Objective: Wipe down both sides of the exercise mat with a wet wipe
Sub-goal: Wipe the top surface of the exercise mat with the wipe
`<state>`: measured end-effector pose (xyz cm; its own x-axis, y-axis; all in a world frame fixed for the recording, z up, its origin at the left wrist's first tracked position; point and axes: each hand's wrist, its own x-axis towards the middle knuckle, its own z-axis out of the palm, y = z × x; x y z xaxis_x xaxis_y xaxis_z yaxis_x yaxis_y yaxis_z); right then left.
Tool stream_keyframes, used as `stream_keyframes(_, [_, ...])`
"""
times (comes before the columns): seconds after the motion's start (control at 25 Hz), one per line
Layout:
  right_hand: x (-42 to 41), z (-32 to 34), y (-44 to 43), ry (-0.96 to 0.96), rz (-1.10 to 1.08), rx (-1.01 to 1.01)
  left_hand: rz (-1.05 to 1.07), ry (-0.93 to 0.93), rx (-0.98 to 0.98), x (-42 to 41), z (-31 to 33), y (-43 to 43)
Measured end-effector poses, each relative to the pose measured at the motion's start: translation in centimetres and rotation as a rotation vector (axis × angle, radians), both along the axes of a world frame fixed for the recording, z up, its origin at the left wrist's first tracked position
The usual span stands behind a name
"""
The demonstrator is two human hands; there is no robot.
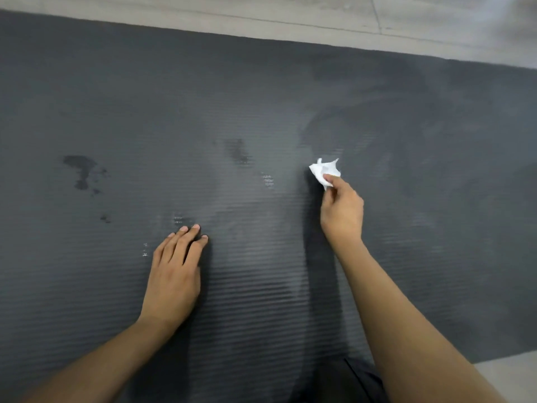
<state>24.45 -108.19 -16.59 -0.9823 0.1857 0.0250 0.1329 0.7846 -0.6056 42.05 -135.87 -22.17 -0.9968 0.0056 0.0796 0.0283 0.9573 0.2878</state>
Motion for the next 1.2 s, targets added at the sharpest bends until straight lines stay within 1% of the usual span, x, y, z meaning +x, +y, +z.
stream_keyframes(0.04, [-0.9,1.0,0.3,-0.036,-0.048,-0.224,0.008,-0.004,-0.004,-0.1,0.0,0.0])
stream_keyframes(0.12, [-2.2,2.9,0.9,-0.143,-0.043,-0.722,0.031,0.004,-0.013,-0.1,0.1,0.3])
stream_keyframes(0.16, [-2.4,3.1,1.0,-0.195,-0.026,-0.849,0.04,0.011,-0.011,-0.2,0.1,0.4])
stream_keyframes(0.2, [-2.4,3.1,0.8,-0.225,-0.009,-0.848,0.046,0.015,-0.001,-0.2,0.1,0.5])
stream_keyframes(0.24, [-2.1,2.5,0.6,-0.232,-0.015,-0.726,0.05,0.016,0.008,-0.1,0.2,0.5])
stream_keyframes(0.28, [-1.7,1.8,0.5,-0.21,-0.022,-0.504,0.051,0.017,0.01,-0.1,0.2,0.5])
stream_keyframes(0.32, [-1.3,1.1,0.5,-0.135,-0.068,-0.215,0.051,0.016,0.009,-0.1,0.1,0.4])
stream_keyframes(0.36, [-0.8,0.5,0.5,0.0,-0.094,0.032,0.047,0.01,0.009,-0.1,0.2,0.4])
stream_keyframes(0.4, [-0.4,-0.1,0.3,0.149,-0.049,0.173,0.044,0.0,0.013,-0.1,0.3,0.3])
stream_keyframes(0.44, [-0.1,-0.6,0.0,0.243,0.06,0.213,0.041,-0.005,0.02,-0.2,0.6,0.3])
stream_keyframes(0.48, [0.3,-1.3,-0.4,0.257,0.198,0.21,0.041,-0.003,0.031,-0.5,1.0,0.2])
stream_keyframes(0.52, [0.7,-2.2,-0.7,0.225,0.314,0.219,0.047,0.006,0.048,-1.0,1.5,0.1])
stream_keyframes(0.56, [0.9,-2.8,-0.6,0.195,0.377,0.227,0.057,0.019,0.069,-1.7,2.0,0.1])
stream_keyframes(0.6, [0.8,-3.5,-0.5,0.194,0.386,0.221,0.066,0.035,0.085,-2.6,2.5,0.1])
stream_keyframes(0.72, [0.3,-4.2,-0.1,0.194,0.323,0.174,0.047,0.068,0.083,-6.2,3.0,0.2])
stream_keyframes(0.84, [-0.8,-2.8,0.7,0.218,0.268,0.133,0.022,0.029,0.01,-10.7,2.0,0.0])
stream_keyframes(0.96, [-2.7,-1.6,3.4,0.326,0.035,0.116,0.045,-0.027,-0.039,-13.4,0.9,-0.5])
stream_keyframes(1.0, [-3.2,-1.9,4.2,0.298,-0.041,0.125,0.056,-0.033,-0.047,-13.8,0.6,-0.6])
stream_keyframes(1.04, [-3.4,-2.5,4.5,0.23,-0.101,0.148,0.064,-0.035,-0.054,-14.0,0.3,-0.5])
stream_keyframes(1.08, [-3.4,-3.7,4.2,0.171,-0.132,0.184,0.068,-0.034,-0.058,-14.0,0.2,-0.4])
stream_keyframes(1.12, [-3.4,-4.5,3.6,0.151,-0.129,0.188,0.07,-0.033,-0.055,-14.0,0.2,-0.3])
stream_keyframes(1.16, [-3.3,-4.8,1.8,0.134,-0.107,0.104,0.074,-0.026,-0.048,-14.0,0.2,-0.2])
stream_keyframes(1.2, [-3.1,-4.8,-0.6,0.139,-0.061,-0.046,0.075,-0.022,-0.039,-14.1,0.2,-0.1])
